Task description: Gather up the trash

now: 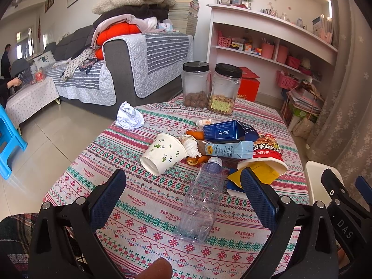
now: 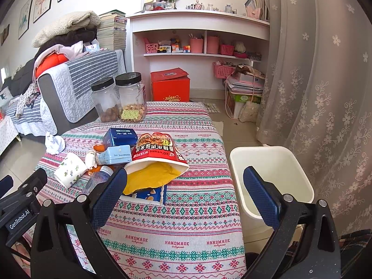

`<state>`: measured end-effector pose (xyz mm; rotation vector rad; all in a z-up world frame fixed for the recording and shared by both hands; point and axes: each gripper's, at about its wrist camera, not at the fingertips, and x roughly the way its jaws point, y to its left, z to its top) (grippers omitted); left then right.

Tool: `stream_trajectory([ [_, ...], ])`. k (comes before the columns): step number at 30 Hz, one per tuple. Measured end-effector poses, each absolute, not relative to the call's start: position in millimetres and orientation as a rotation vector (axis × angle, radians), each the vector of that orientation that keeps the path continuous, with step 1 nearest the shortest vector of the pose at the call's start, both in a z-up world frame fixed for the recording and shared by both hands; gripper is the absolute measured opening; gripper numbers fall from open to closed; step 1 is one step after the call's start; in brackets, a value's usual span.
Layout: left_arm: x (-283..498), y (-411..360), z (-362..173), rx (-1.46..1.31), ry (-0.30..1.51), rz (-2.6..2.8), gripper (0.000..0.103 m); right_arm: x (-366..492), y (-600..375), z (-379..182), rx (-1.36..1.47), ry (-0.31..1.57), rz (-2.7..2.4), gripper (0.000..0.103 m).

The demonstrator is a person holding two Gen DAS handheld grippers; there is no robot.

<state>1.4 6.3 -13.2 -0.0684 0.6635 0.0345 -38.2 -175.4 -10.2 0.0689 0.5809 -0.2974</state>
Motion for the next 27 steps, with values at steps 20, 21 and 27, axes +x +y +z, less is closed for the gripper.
stream_trajectory([
  [20,8,26,-17,-0.126,0.709,0.051,0.096,-27,-188,-21,0.23,0.715,-0.232,0.096],
  [21,13,32,-16,-0.131,0.716,0.074,0.096,-23,-192,-22,0.272,0.747,-0.217,0.096],
  [27,69,94,4,-0.191,0.791,0.169,0.096,2,-208,-8,0.377,0.865,-0.135,0.096],
])
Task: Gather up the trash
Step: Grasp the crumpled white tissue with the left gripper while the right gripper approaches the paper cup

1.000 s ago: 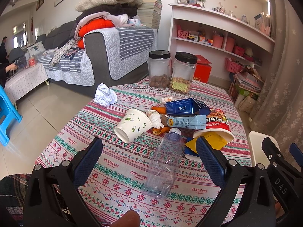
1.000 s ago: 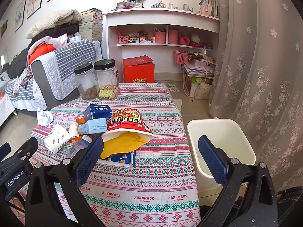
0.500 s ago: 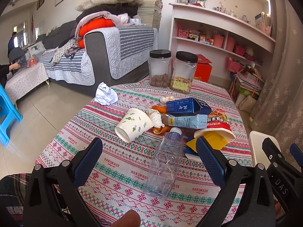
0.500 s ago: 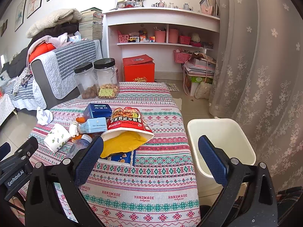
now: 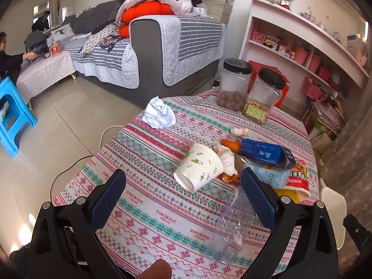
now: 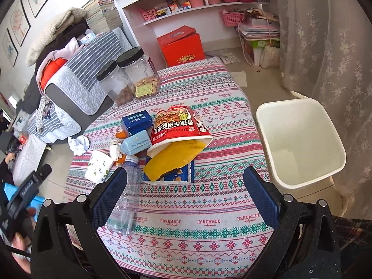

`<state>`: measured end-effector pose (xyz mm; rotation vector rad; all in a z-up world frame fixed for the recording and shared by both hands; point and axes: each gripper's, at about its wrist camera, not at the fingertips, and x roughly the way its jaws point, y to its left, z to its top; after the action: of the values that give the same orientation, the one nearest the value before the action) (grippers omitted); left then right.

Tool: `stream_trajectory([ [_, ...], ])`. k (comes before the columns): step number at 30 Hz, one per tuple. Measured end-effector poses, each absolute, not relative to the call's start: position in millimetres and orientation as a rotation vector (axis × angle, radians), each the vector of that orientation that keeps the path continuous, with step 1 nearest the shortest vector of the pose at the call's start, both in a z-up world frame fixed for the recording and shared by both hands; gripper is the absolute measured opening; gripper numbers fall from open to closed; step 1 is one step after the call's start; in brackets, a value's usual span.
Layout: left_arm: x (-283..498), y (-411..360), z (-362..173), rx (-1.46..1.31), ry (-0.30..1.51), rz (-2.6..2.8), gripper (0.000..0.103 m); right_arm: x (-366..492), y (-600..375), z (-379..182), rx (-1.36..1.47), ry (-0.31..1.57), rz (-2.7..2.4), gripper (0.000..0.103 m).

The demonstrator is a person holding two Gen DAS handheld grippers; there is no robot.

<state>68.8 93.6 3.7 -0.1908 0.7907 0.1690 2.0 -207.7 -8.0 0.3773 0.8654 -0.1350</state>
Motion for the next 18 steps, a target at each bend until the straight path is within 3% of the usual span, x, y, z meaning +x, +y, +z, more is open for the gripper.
stream_trajectory([
  [6,133,159,38,-0.231,0.728,0.222,0.096,43,-219,11,0.334,0.868,-0.127,0.096],
  [10,186,179,-14,-0.315,0.972,0.192,0.096,63,-229,-6,0.369,0.887,-0.113,0.096],
  [16,233,190,-61,-0.465,1.013,0.25,0.094,86,-233,-33,0.383,0.956,-0.085,0.096],
  [18,251,191,-71,-0.481,1.024,0.275,0.086,91,-231,-36,0.38,0.956,-0.07,0.096],
])
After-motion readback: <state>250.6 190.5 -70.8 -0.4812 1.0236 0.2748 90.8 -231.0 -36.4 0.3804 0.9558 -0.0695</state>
